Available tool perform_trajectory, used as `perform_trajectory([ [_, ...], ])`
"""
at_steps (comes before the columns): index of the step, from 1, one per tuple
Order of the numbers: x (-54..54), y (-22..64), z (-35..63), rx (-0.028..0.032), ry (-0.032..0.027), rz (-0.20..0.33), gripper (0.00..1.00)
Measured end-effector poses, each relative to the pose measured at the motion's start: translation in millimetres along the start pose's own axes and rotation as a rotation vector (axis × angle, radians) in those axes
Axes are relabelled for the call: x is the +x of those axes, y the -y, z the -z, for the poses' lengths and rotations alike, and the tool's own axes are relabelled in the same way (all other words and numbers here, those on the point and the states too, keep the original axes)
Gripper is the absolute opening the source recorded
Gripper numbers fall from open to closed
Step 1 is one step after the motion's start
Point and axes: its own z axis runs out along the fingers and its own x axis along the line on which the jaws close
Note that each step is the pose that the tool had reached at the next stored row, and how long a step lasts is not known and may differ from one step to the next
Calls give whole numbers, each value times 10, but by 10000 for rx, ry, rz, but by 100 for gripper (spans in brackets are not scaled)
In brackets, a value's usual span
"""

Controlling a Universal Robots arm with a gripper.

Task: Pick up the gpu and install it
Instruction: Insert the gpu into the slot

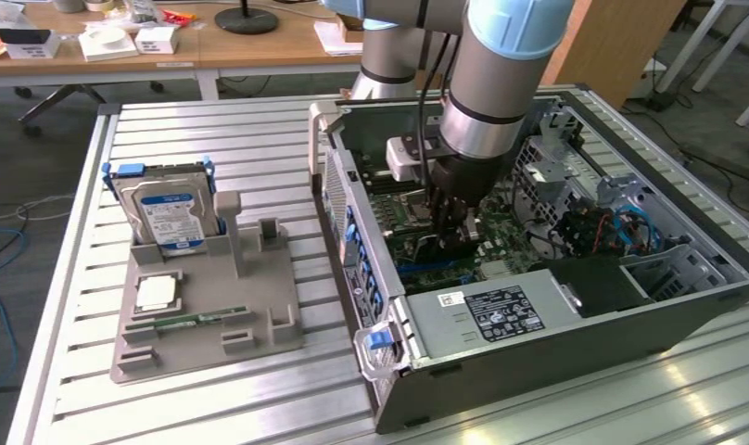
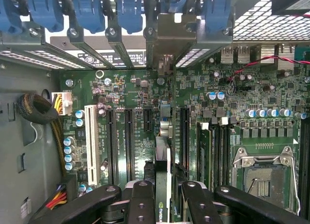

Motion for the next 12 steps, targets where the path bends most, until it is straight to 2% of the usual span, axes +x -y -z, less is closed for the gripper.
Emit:
perform_trajectory([
  [12,0,0,-7,1,1,0,26],
])
